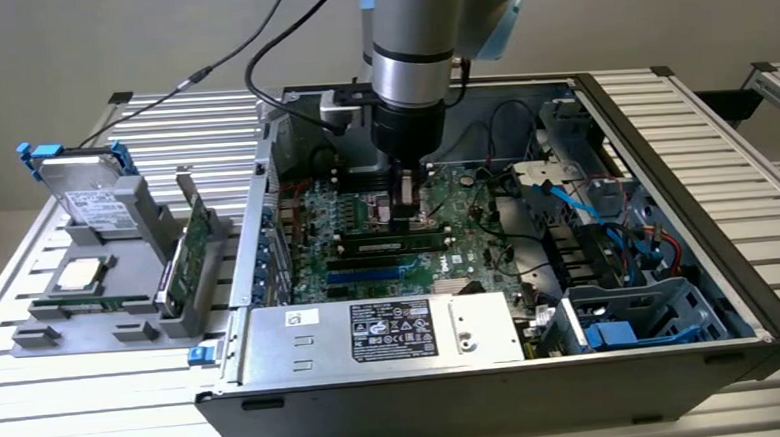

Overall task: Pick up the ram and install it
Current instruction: 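Press down the ram until it locks into place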

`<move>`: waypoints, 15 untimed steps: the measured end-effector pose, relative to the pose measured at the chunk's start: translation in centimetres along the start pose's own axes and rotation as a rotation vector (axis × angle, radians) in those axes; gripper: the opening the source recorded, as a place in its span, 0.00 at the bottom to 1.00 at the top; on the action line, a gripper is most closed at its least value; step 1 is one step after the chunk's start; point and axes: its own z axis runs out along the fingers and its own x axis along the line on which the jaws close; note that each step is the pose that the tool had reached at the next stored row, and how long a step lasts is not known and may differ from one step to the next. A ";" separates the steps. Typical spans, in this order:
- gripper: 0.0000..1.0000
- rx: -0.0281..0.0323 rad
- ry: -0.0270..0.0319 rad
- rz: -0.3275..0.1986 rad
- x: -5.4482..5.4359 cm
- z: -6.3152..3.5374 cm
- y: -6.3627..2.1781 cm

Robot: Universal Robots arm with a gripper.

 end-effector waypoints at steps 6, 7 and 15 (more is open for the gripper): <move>0.10 -0.0103 -0.0046 0.096 0.0 0.00 0.00; 0.10 -0.0120 -0.0054 0.113 0.0 0.00 0.00; 0.10 -0.0259 -0.0113 0.242 0.0 0.00 0.00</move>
